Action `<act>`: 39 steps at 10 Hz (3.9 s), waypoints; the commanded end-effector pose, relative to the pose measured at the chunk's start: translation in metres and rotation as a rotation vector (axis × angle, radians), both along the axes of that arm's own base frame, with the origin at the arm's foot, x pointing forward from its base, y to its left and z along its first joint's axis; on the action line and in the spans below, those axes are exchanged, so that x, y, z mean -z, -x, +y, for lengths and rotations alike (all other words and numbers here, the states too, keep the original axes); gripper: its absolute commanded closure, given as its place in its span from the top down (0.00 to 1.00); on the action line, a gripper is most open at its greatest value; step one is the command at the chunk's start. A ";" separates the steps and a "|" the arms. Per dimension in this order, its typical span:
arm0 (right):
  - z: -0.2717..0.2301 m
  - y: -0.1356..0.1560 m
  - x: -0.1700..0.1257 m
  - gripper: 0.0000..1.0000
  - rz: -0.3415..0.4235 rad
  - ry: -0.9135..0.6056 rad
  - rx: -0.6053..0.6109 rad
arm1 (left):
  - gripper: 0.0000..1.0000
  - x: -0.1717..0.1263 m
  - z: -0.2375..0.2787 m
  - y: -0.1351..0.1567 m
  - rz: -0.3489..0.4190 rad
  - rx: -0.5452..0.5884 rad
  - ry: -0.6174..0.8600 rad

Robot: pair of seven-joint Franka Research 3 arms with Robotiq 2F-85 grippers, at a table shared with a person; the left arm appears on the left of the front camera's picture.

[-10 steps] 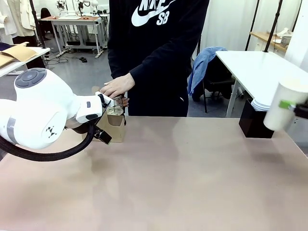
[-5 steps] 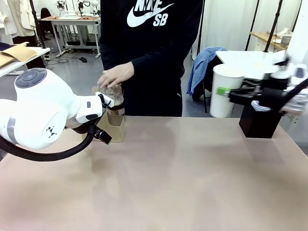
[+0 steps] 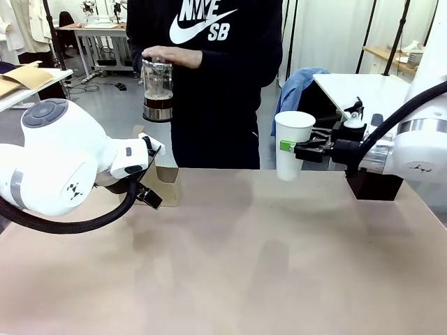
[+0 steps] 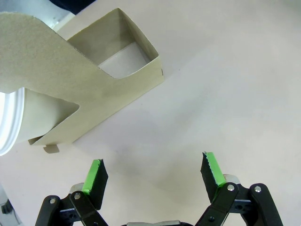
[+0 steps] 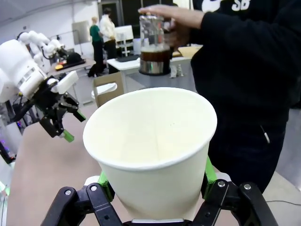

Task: Pour a drink into a cup and package it in a carrier.
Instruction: Pick up the 600 ml Paper Cup and place it in the middle top area of the table, then when a person places the Paper Cup Lid on the 600 ml Paper Cup , lift the 600 ml Paper Cup.

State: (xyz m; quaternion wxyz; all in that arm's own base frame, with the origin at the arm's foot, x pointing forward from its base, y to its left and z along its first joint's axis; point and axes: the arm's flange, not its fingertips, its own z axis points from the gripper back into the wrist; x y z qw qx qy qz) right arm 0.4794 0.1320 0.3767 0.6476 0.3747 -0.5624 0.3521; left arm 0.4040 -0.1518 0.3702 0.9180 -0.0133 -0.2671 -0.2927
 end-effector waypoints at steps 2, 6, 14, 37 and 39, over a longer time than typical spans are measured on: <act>0.003 -0.009 0.003 0.80 -0.024 -0.036 0.000 | 1.00 0.000 0.000 0.000 0.000 0.000 0.001; -0.004 -0.007 0.008 0.80 0.007 -0.024 -0.004 | 1.00 0.000 0.000 0.000 0.000 0.000 0.001; -0.004 -0.007 0.008 0.80 0.007 -0.024 -0.004 | 1.00 0.000 0.000 0.000 0.000 0.000 0.001; -0.004 -0.007 0.008 0.80 0.007 -0.024 -0.004 | 1.00 0.000 0.000 0.000 0.000 0.000 0.001; -0.004 -0.007 0.008 0.80 0.007 -0.024 -0.004 | 1.00 0.000 0.000 0.000 0.000 0.000 0.001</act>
